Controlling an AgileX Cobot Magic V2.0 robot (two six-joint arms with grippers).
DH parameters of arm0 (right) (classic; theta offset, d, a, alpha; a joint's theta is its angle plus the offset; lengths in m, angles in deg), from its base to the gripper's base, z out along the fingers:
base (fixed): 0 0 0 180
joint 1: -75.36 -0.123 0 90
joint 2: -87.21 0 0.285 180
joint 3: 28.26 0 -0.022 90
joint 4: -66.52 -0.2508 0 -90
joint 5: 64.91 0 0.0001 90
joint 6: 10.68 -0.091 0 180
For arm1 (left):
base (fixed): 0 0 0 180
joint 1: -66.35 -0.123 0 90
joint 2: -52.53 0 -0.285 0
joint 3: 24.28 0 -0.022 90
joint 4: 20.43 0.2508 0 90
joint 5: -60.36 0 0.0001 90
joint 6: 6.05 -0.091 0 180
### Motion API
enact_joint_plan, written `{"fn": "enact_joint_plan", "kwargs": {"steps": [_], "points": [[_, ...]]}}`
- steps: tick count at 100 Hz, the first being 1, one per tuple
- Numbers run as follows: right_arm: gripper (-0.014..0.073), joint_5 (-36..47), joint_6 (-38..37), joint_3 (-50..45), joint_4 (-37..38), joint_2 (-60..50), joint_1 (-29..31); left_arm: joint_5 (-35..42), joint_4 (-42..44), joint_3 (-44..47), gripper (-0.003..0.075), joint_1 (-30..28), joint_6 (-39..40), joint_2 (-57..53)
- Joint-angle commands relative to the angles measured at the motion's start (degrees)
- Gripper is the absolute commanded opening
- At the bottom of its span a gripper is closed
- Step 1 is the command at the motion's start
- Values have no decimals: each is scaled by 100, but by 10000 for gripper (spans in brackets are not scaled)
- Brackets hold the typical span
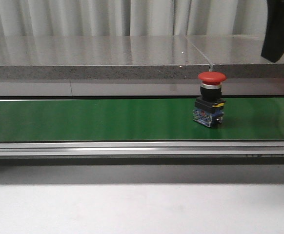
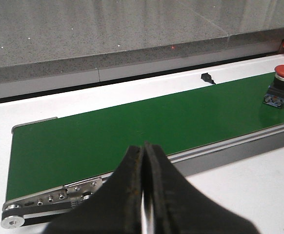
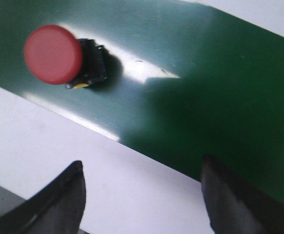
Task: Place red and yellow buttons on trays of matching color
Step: 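Move the right gripper above the red button riding the belt, then lower the right gripper onto the red button on the belt and grasp it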
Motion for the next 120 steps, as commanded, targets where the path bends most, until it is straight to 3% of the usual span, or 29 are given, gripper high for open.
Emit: {"fn": "enact_joint_plan", "kwargs": {"steps": [1, 25, 60, 70, 83, 91, 104, 120], "points": [[509, -20, 390, 326, -243, 40, -95, 464, -81, -145, -21, 40, 66, 71], [509, -84, 885, 433, -730, 482, -138, 464, -81, -145, -21, 40, 66, 71], [505, 980, 982, 422, -773, 904, -138, 464, -81, -145, -21, 40, 66, 71], [408, 1045, 982, 415, -773, 917, -138, 464, -81, -145, -21, 40, 66, 71], [170, 1060, 982, 415, -773, 917, -132, 464, -81, -145, -21, 40, 66, 71], [80, 1068, 975, 415, -773, 907, -132, 464, -81, -145, -21, 40, 66, 71], [31, 1185, 542, 415, -675, 808, -132, 464, -81, -145, -21, 40, 66, 71], [31, 1294, -916, 415, 86, 554, -47, 464, -81, -145, -21, 40, 66, 71]]}}
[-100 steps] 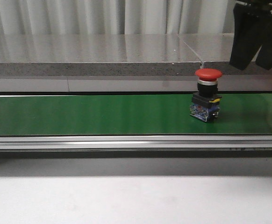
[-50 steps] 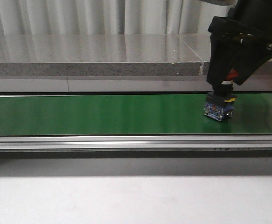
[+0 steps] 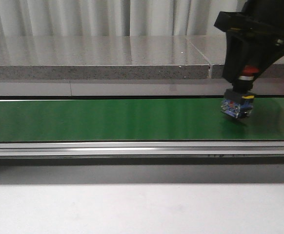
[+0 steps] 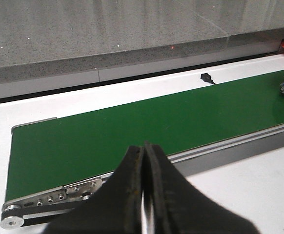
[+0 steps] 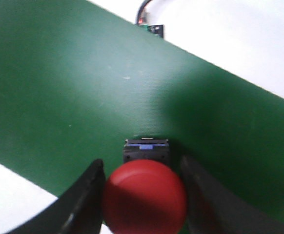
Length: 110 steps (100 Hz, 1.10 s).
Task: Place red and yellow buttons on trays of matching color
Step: 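Lower the right gripper onto the red button on the belt and grasp it, then carry the red button into the red tray and release it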
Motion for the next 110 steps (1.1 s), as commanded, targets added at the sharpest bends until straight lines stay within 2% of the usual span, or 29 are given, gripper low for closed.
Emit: {"fn": "enact_joint_plan", "kwargs": {"steps": [1, 13, 25, 67, 110], "points": [[31, 198, -774, 180, 432, -454, 103, 464, -81, -145, -21, 40, 66, 71], [31, 180, -1483, 180, 890, -629, 369, 464, -81, -145, -21, 40, 66, 71], [31, 202, -1743, 180, 1030, -781, 841, 464, -81, -145, -21, 40, 66, 71], [31, 971, -1759, 187, 1030, -915, 2874, 464, -81, -145, -21, 40, 66, 71], [31, 1426, -1769, 187, 1001, -457, 3877, 464, -81, -145, -21, 40, 66, 71]]}}
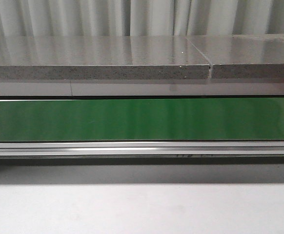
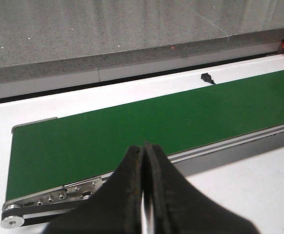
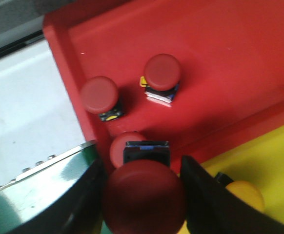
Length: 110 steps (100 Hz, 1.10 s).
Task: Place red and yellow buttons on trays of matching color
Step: 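Carry the red button into the red tray and release it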
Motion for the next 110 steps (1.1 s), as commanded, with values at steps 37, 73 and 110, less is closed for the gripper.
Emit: {"fn": "enact_joint_plan", "kwargs": {"steps": [37, 73, 110], "points": [[31, 1100, -9, 187, -151, 566, 194, 464, -81, -145, -21, 40, 66, 71], [31, 1477, -9, 187, -151, 942, 213, 464, -81, -145, -21, 40, 66, 71], [31, 1691, -9, 187, -151, 1260, 213, 464, -81, -145, -21, 40, 66, 71]]}}
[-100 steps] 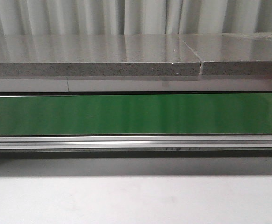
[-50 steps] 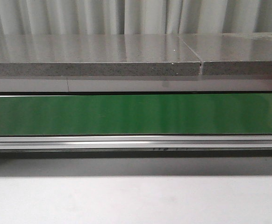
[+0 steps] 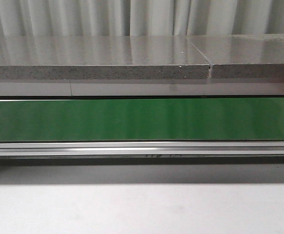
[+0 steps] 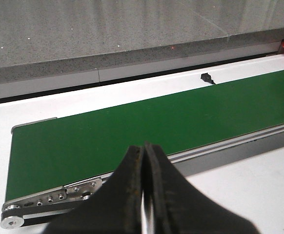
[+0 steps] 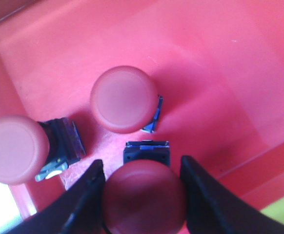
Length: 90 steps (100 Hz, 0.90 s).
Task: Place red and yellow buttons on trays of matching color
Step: 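Carry the red button into the red tray and release it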
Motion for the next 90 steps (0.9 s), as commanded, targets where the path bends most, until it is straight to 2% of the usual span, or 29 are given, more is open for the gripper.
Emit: {"fn": "enact_joint_plan", "kwargs": {"steps": [1, 23, 29, 39, 51, 61, 90], "points": [[31, 375, -9, 187, -27, -259, 33, 464, -81, -145, -21, 40, 66, 71], [33, 374, -9, 187, -27, -166, 33, 464, -81, -145, -21, 40, 66, 71], [56, 349, -9, 187, -27, -166, 33, 464, -81, -145, -21, 40, 66, 71], [174, 355, -9, 187, -27, -166, 33, 464, -81, -145, -21, 40, 66, 71], [407, 367, -9, 187, -33, -166, 33, 464, -81, -145, -21, 40, 66, 71], [521, 367, -9, 187, -74, -166, 33, 464, -81, -145, -21, 40, 66, 71], [543, 262, -9, 187, -74, -305, 33, 464, -81, -145, -21, 40, 66, 71]]}}
